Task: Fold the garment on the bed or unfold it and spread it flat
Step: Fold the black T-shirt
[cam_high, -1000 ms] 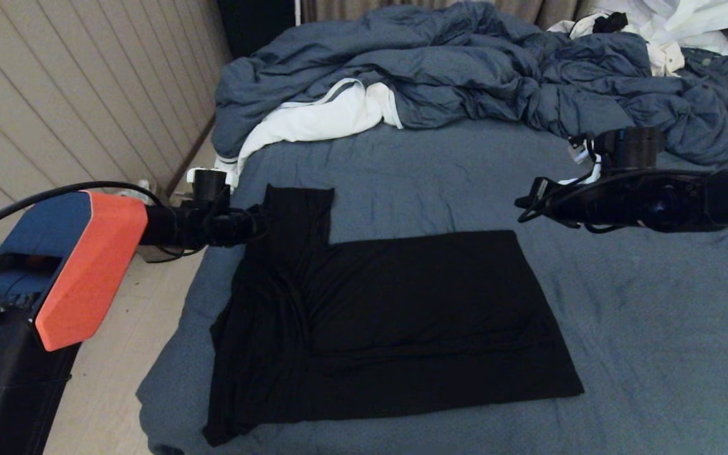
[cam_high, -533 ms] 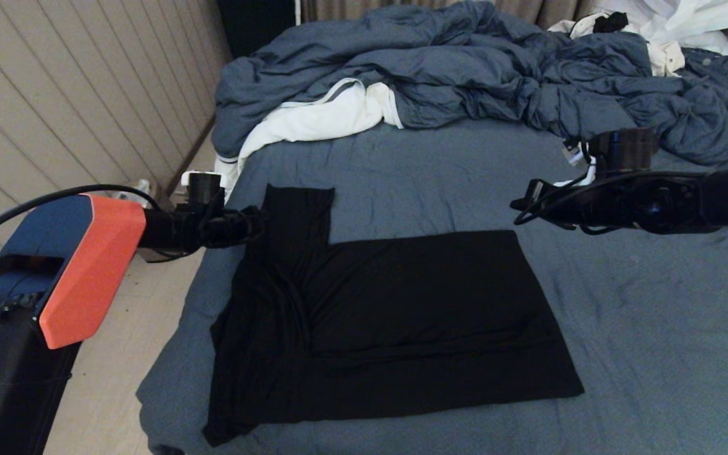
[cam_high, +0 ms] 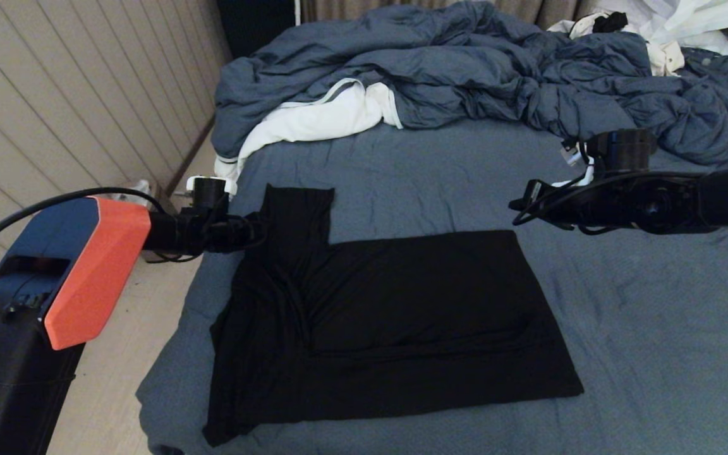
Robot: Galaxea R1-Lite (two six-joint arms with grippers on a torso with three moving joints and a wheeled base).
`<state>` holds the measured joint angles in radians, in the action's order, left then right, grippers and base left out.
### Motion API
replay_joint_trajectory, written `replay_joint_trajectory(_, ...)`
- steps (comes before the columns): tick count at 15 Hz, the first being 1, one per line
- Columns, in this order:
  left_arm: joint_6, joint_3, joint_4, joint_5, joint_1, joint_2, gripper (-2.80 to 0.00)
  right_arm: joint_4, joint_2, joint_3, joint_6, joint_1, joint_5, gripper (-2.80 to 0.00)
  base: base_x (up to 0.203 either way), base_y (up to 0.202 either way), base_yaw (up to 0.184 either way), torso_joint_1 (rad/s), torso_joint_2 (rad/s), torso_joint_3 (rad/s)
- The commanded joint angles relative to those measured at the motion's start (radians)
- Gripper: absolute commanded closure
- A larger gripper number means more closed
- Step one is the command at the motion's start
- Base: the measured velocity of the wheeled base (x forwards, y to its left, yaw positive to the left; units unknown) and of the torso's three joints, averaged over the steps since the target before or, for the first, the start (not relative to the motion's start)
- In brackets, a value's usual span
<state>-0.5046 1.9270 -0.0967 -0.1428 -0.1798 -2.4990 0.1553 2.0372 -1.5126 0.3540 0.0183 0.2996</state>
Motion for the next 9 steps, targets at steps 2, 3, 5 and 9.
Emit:
replay_joint_trajectory(2,-0.009,0.000,0.008,-0.008,-0.001,0.020,0.00,0.001,0.006,0.000,-0.009,0.000,0.003,0.00,0.000,0.000,0.000,0.000,0.00,0.000)
replay_joint_trajectory(3,-0.011,0.000,0.008,-0.008,-0.001,0.020,0.00,0.003,0.015,-0.003,-0.009,0.002,0.002,0.00,0.000,0.000,0.000,0.000,0.00,0.000)
replay_joint_trajectory(5,-0.011,0.000,0.008,-0.008,-0.002,0.022,0.00,0.004,0.041,-0.015,-0.010,0.009,0.002,0.00,0.000,0.000,0.000,0.000,0.00,0.000)
replay_joint_trajectory(9,-0.011,-0.002,0.011,-0.006,-0.004,0.022,0.00,-0.004,0.119,-0.066,-0.012,0.036,-0.009,0.00,0.000,0.000,0.000,0.000,0.00,0.000)
